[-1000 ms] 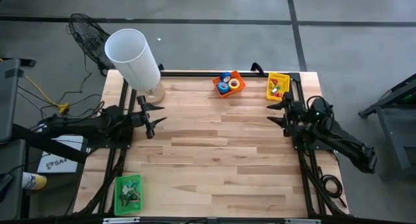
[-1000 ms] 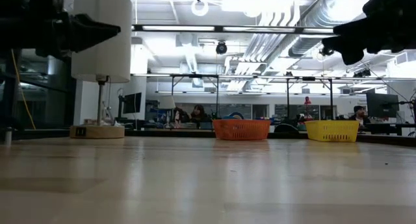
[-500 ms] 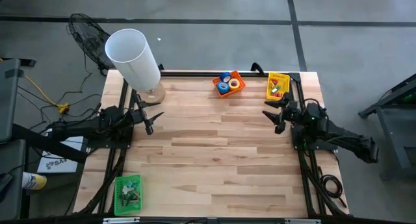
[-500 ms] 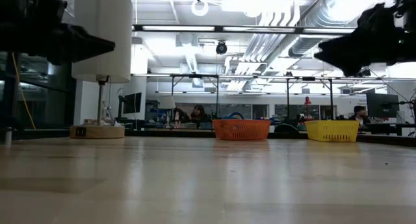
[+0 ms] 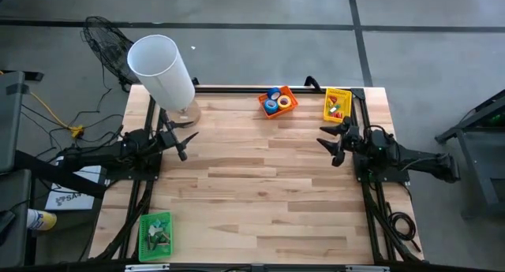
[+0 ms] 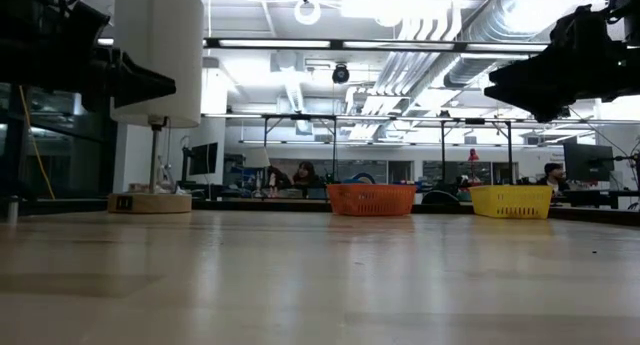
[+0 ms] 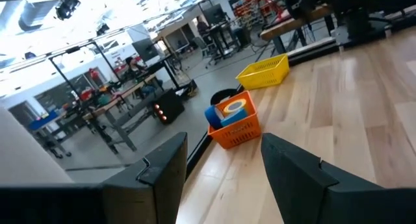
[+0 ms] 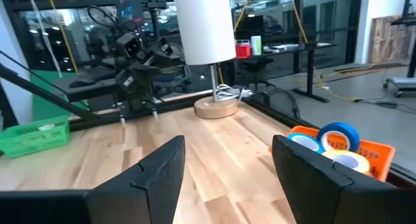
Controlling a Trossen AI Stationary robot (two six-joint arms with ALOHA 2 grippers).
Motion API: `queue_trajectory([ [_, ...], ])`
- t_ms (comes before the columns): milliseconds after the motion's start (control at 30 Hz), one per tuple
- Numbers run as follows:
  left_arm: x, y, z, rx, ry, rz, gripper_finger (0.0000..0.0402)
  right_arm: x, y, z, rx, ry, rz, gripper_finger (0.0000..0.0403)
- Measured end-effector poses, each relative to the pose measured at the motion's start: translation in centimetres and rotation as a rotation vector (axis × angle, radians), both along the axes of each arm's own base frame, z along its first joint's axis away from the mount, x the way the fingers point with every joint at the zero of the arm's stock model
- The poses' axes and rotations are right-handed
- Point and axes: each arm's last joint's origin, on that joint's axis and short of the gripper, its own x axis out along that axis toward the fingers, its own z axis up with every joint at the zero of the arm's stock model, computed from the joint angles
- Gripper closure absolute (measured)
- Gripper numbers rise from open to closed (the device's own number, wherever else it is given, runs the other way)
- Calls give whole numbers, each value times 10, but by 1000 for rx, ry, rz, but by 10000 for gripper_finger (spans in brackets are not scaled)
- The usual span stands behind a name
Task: Pick and place Stapler, Stapler remover, tape
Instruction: Return to Home Position
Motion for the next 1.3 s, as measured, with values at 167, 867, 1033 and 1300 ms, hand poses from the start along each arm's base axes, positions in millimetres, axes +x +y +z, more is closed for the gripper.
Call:
queue_trajectory([
  [167, 0, 0, 0, 6, 3, 0, 208, 0, 1, 0, 19, -2, 19, 180],
  [867, 0, 0, 0, 5, 1, 0, 208, 1, 1, -1, 21, 3, 25, 182],
  [1033, 0, 0, 1, 6, 1, 0, 208, 1, 1, -1, 21, 4, 25, 180],
  [1300, 0, 0, 1, 6, 1, 0, 208, 1, 1, -1, 21, 5, 25, 180],
])
